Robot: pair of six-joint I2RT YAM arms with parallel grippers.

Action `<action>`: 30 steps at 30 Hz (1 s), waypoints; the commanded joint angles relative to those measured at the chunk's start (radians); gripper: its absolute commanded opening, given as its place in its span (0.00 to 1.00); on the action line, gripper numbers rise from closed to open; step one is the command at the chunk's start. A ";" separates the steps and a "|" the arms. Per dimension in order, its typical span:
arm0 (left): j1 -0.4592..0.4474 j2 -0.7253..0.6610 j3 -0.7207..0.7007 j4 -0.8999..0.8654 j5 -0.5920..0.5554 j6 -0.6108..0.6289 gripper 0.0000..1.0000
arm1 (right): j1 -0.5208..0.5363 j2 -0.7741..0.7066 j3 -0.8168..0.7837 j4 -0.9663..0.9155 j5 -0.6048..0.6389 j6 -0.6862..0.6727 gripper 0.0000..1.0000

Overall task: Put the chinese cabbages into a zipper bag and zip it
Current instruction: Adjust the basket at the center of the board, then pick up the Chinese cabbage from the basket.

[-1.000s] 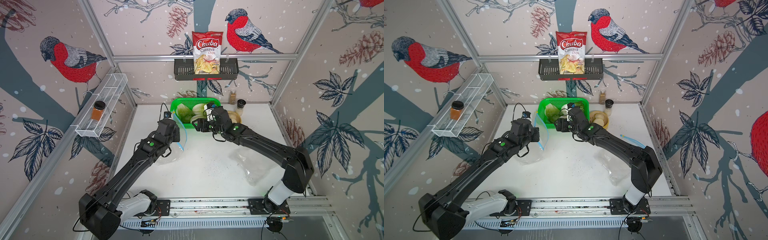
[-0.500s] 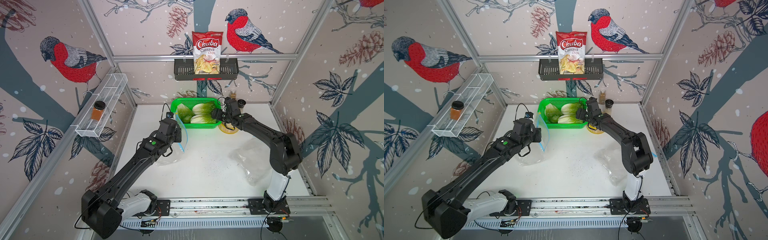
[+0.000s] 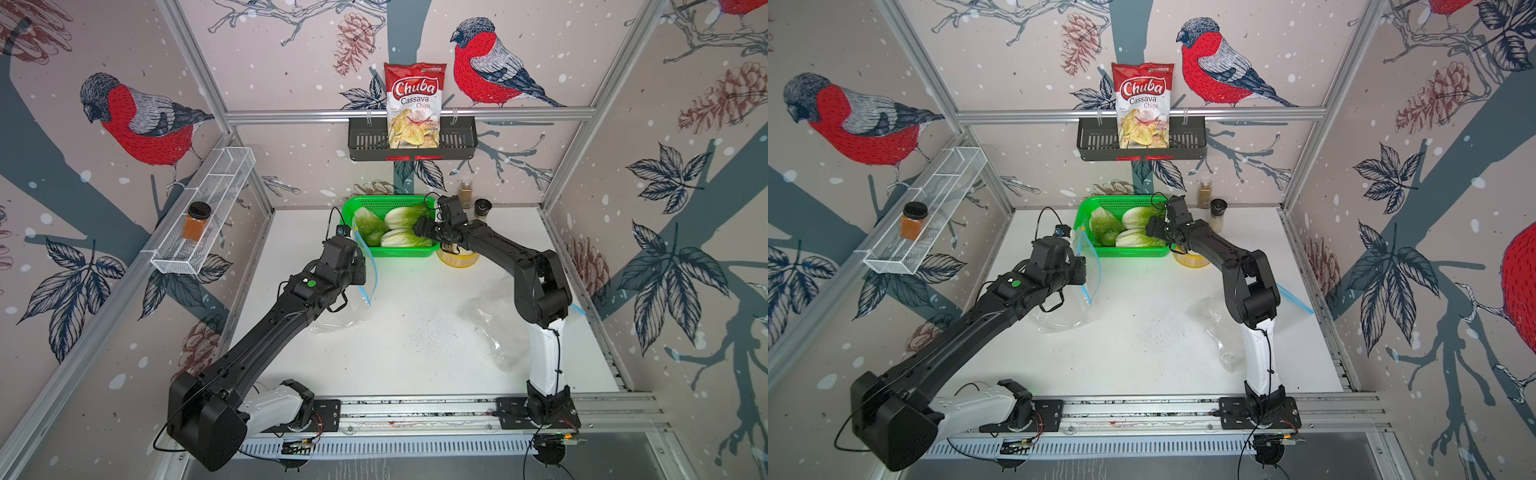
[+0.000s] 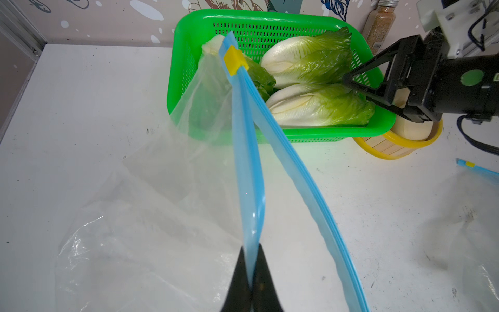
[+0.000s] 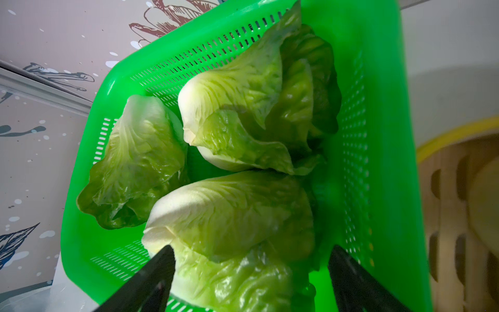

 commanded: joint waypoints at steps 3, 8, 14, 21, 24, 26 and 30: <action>0.002 -0.003 -0.001 0.033 -0.006 -0.009 0.02 | 0.032 0.053 0.058 -0.078 -0.020 -0.012 0.90; 0.002 -0.005 -0.005 0.032 -0.011 -0.011 0.01 | 0.080 0.052 0.062 -0.110 -0.022 -0.010 0.90; 0.002 -0.018 -0.015 0.032 -0.011 -0.012 0.02 | 0.133 -0.068 -0.078 -0.059 -0.053 0.023 0.90; 0.002 -0.018 -0.019 0.038 0.000 -0.008 0.02 | 0.089 -0.186 -0.238 0.014 -0.086 0.111 0.88; 0.002 -0.019 -0.023 0.044 0.003 -0.009 0.02 | 0.078 -0.188 -0.262 0.009 -0.077 0.114 0.88; 0.002 -0.018 -0.024 0.047 0.006 -0.008 0.02 | 0.076 -0.168 -0.254 -0.002 -0.096 0.112 0.87; 0.002 -0.013 -0.024 0.050 0.008 -0.011 0.02 | 0.078 -0.117 -0.216 -0.015 -0.113 0.109 0.87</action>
